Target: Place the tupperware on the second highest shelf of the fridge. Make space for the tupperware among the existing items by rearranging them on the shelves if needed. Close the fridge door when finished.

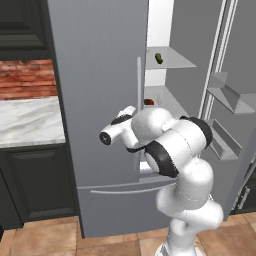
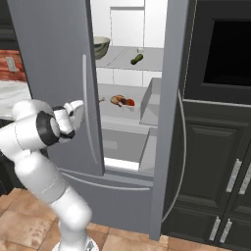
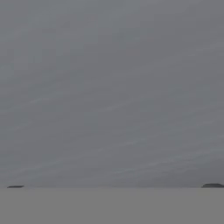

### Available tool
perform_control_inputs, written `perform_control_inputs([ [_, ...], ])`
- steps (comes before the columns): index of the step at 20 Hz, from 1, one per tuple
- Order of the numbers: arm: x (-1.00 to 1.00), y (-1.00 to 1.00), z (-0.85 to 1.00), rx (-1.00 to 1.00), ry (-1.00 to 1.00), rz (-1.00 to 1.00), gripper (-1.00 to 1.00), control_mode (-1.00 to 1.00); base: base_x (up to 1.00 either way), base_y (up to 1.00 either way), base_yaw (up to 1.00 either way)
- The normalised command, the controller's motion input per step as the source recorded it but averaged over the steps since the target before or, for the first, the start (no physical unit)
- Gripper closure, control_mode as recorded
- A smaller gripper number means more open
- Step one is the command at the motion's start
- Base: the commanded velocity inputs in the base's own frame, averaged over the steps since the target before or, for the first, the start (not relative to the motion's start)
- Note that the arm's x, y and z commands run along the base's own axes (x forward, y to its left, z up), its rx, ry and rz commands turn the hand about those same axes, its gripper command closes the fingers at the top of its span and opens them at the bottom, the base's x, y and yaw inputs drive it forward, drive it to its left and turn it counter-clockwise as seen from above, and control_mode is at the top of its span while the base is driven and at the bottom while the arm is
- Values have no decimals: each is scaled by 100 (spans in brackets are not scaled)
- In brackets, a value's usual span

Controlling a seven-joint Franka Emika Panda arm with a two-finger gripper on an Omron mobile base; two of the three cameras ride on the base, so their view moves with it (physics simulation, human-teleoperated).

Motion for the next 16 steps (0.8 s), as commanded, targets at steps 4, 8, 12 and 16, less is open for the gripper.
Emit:
perform_control_inputs([
  [4,-4,22,53,-9,-14,16,-100,-100,0,0,0],
  [8,-75,40,81,-1,-14,26,-100,-100,0,0,0],
  [12,-100,7,73,1,-16,18,-100,-100,0,0,0],
  [16,-70,0,95,15,-10,7,-100,-100,0,0,0],
])
